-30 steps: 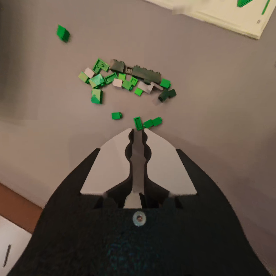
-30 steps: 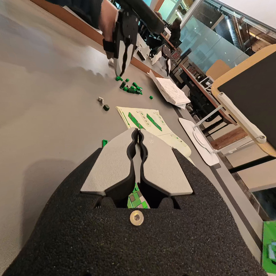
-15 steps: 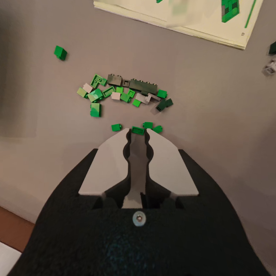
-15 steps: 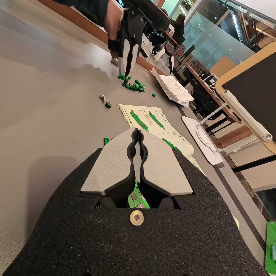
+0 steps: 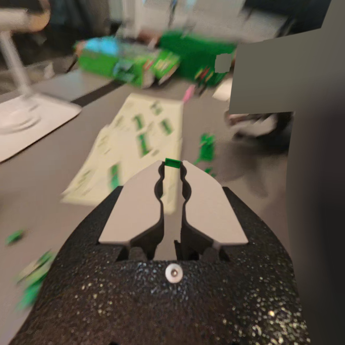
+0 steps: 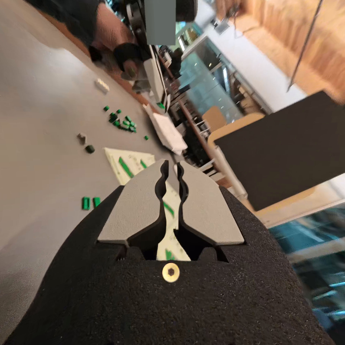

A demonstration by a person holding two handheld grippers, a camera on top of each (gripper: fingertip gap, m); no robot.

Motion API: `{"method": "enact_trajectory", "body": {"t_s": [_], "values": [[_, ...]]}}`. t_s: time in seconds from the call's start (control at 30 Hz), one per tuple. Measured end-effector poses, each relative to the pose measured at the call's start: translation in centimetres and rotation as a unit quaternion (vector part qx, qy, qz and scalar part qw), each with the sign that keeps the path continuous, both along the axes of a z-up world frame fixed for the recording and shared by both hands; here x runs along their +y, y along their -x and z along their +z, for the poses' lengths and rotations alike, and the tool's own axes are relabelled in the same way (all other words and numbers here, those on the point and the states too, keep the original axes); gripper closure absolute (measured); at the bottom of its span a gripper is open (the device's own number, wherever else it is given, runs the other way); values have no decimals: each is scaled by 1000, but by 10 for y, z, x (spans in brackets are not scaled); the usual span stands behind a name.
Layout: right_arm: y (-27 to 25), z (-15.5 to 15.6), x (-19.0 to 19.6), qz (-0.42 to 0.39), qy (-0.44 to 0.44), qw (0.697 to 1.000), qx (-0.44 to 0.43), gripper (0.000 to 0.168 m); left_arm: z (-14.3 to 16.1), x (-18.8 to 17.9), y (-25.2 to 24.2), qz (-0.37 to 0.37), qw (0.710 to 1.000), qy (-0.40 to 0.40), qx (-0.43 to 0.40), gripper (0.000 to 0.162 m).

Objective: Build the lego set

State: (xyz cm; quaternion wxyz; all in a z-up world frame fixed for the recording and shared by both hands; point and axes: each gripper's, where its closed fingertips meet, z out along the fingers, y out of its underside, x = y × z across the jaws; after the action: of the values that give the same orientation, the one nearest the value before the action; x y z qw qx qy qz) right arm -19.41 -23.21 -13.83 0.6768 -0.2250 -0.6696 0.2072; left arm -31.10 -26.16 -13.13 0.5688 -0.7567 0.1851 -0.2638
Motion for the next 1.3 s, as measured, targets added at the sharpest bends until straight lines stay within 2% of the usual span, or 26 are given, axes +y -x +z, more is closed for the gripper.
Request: {"method": "enact_trajectory", "body": {"t_s": [0.1,0.23,0.33,0.43,0.53,0.57,0.67,0.7,0.77,0.87,1.07,1.2,1.3], "values": [[9,25,-20,2,-49,997,53,146,36,-1,-54,-79,987,-29,-139,147],[16,57,-40,4,-99,990,103,142,63,-8,-88,-169,941,-10,-293,147],[18,68,-46,12,-116,987,108,139,62,-11,-100,-208,923,20,-322,147],[22,66,-43,13,-126,987,98,141,60,-12,-106,-219,920,33,-322,147],[24,65,-46,15,-141,985,102,161,57,-11,-108,-221,920,45,-320,147],[24,65,-46,12,-143,984,101,161,57,-11,-108,-221,919,47,-322,147],[18,57,-38,12,-117,991,59,161,55,-7,-102,-196,929,37,-312,146],[14,47,-29,13,-100,995,20,161,52,-5,-95,-177,936,31,-301,145],[4,10,0,8,-37,992,-123,160,34,2,-79,-110,965,24,-237,144],[-14,-46,33,2,56,944,-324,161,-2,14,-59,-10,996,10,-86,147],[-11,-92,48,14,55,859,-509,161,-42,25,-56,46,994,-2,103,149],[-15,-115,55,8,62,802,-594,161,-49,23,-50,56,990,2,131,151],[-16,-123,61,-6,65,781,-621,161,-52,21,-56,36,993,13,113,150]]}}
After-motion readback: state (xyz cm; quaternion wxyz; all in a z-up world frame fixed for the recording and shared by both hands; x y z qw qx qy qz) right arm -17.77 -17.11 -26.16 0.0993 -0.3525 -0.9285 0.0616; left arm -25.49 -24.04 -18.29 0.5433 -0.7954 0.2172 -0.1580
